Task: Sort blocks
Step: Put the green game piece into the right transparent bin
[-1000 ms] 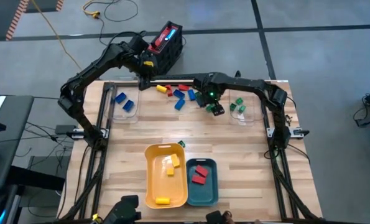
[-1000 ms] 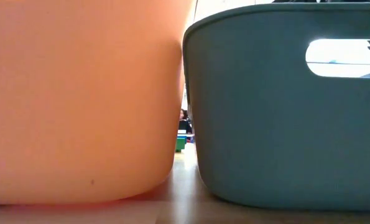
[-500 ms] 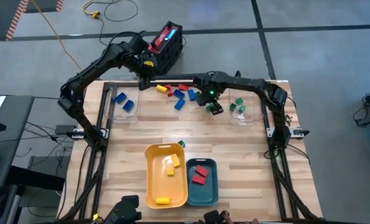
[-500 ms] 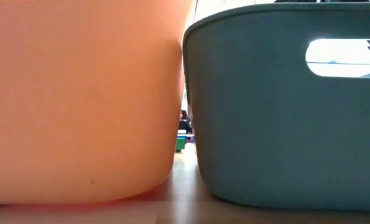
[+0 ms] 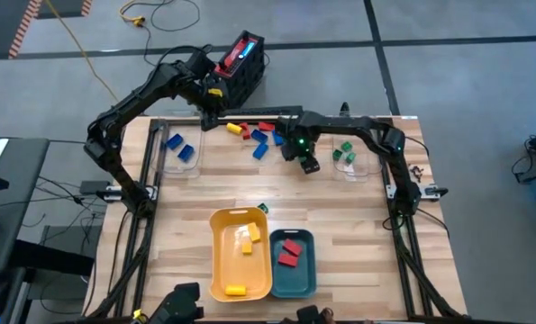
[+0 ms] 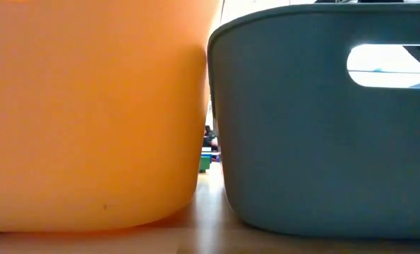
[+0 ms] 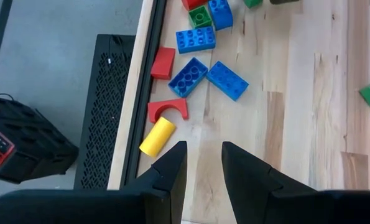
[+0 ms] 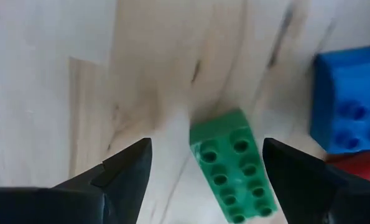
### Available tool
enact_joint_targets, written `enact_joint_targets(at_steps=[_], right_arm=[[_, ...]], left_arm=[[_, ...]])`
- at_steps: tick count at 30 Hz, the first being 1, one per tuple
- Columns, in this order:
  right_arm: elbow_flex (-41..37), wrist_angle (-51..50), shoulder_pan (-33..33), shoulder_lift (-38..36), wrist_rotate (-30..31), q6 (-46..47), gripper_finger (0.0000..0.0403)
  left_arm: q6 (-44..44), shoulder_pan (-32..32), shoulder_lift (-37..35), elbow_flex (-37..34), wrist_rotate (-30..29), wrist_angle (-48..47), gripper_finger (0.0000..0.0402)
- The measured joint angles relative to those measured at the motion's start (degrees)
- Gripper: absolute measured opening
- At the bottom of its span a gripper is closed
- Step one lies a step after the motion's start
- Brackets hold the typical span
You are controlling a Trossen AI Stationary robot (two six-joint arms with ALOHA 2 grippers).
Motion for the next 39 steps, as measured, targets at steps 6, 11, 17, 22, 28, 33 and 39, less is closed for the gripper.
enact_joint_targets(at_steps=[6,11,17,22,28,33,39], right_arm=[[0.04,1.47,-0.28,1.43,3.40,-0.51,0.0308],[0.04,1.63,-0.20,1.72,3.83,-0.83,0.0278],[0.04,2.10,-0.15,1.72,3.84,-0.91,0.0203],[1.59,-1.30,0.52,1.70,4.02,-0.36,0.0117],[8.18,-6.09,1.36,0.29,2.30,5.10,0.0103],[12.02,-5.87,1.42,-6.21,-2.77,12.38,0.0103],[12.43,5.84,2.86,-17.81,-10.92,20.99,0.0108]], left_arm=[[0.20,0.00,0.00,0.00,0.00,-0.82,0.0095],[0.56,0.00,0.00,0.00,-0.02,-1.14,0.0095],[1.51,0.02,0.00,0.00,-0.02,-1.10,0.0095],[1.46,0.02,0.00,0.00,-0.02,-1.18,0.0095],[0.28,0.02,0.00,0.00,1.68,-2.73,0.0095],[-2.21,0.00,0.00,-0.01,1.85,-4.38,0.0095],[-5.10,-0.42,-1.41,-0.04,9.33,1.53,0.0095]])
